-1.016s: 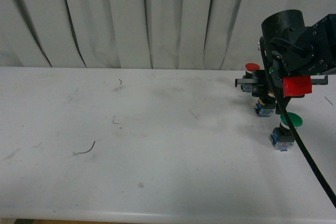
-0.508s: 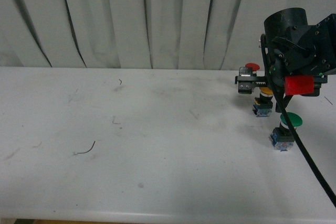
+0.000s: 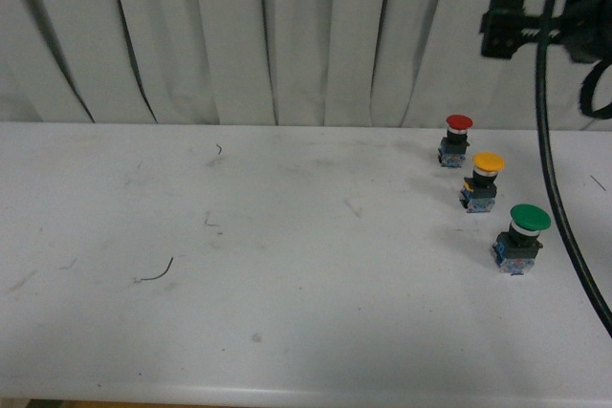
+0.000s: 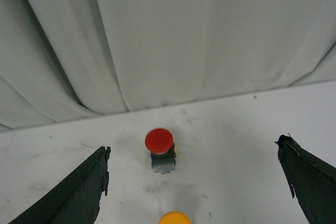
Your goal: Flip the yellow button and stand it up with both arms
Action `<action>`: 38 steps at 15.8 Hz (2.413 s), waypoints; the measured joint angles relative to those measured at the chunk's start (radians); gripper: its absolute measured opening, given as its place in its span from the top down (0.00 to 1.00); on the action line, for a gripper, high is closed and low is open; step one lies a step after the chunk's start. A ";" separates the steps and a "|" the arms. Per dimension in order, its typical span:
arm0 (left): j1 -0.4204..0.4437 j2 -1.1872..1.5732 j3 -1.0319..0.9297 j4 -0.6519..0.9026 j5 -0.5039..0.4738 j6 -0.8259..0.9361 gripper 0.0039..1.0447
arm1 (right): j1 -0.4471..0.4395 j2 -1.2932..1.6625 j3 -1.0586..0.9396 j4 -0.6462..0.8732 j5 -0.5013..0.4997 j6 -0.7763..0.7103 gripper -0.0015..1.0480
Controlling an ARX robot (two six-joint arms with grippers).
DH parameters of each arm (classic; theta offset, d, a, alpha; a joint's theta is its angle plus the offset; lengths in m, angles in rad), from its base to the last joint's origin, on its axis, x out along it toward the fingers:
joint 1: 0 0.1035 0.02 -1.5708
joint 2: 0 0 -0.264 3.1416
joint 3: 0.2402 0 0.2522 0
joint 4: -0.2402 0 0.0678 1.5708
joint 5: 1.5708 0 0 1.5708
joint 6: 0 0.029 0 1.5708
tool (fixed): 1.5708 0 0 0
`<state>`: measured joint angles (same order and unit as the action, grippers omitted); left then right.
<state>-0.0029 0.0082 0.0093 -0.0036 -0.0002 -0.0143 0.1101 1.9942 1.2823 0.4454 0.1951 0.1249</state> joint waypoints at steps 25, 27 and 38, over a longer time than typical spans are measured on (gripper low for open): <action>0.000 0.000 0.000 0.000 0.000 0.000 0.06 | -0.116 -1.708 -1.245 -0.198 -0.192 -0.120 0.98; 0.000 0.000 0.000 0.000 0.000 0.000 0.06 | -0.116 -1.743 -1.271 -0.199 -0.192 -0.120 0.98; 0.000 0.000 0.000 0.000 0.000 0.000 0.06 | -0.116 -1.991 -1.271 -0.449 -0.195 -0.121 0.98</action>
<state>-0.0029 0.0082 0.0093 -0.0032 -0.0002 -0.0143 -0.0055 0.0036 0.0116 -0.0032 0.0002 0.0036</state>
